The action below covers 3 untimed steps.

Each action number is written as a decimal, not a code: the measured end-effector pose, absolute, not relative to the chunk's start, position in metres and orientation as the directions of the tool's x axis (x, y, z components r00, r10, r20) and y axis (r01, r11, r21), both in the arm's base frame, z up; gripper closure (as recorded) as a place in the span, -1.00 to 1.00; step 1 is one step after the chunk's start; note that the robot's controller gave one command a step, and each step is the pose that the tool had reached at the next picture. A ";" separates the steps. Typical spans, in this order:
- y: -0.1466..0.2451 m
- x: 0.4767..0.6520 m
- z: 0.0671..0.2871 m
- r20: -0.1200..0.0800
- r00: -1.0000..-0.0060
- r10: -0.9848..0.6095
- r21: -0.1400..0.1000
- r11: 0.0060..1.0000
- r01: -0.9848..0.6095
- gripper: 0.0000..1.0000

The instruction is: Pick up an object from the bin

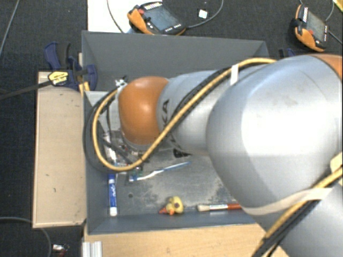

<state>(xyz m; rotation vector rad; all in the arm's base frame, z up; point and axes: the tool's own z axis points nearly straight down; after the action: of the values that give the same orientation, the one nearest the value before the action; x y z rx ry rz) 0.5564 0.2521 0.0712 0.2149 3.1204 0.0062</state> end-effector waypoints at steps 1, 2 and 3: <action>0.230 0.559 0.072 -0.005 -0.999 -0.043 0.004 0.999 -0.043 -1.00; 0.217 0.568 0.072 -0.011 -0.969 0.245 0.009 0.969 0.245 -1.00; 0.230 0.560 0.073 -0.007 -1.000 -0.030 0.006 1.000 -0.030 1.00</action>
Offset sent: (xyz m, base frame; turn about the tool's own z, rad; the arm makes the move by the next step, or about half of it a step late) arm 0.0105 -0.0350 -0.0012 0.1102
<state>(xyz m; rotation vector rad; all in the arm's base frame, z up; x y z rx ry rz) 0.5603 0.2296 0.0732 -0.0478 3.1341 0.0089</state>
